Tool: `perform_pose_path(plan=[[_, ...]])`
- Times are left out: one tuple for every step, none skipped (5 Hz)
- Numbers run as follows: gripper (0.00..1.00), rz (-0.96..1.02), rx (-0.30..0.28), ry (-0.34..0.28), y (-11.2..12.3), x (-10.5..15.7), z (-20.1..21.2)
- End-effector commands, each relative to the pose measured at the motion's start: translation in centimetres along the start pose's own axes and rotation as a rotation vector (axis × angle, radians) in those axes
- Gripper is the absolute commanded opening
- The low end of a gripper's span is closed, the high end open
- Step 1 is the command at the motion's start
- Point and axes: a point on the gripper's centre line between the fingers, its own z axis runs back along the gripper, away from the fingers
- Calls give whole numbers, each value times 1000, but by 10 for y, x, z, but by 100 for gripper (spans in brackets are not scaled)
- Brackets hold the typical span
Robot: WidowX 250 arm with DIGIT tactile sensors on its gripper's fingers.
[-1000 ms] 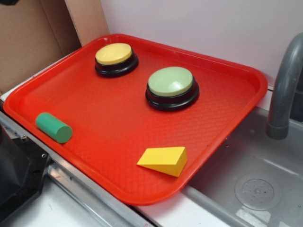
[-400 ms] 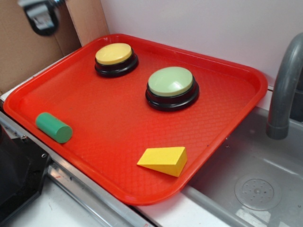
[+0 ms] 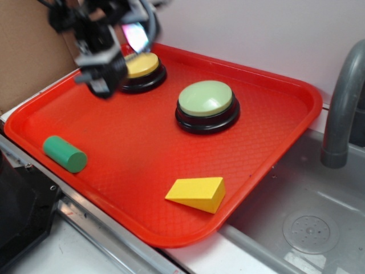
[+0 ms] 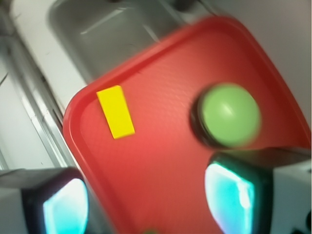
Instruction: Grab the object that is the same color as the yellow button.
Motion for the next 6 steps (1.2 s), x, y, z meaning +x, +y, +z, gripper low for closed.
perform_pose_path(plan=[[100,-119,36,-48,-12,20,-46],[100,-176,-4,-78,-17,25,-71],[100,-195,-39,-106,-21,24,-94],[100,-210,-55,-88,-27,28,-110],[100,-227,-71,-87,-34,37,-120],[100,-236,-92,-103,-38,42,-125]])
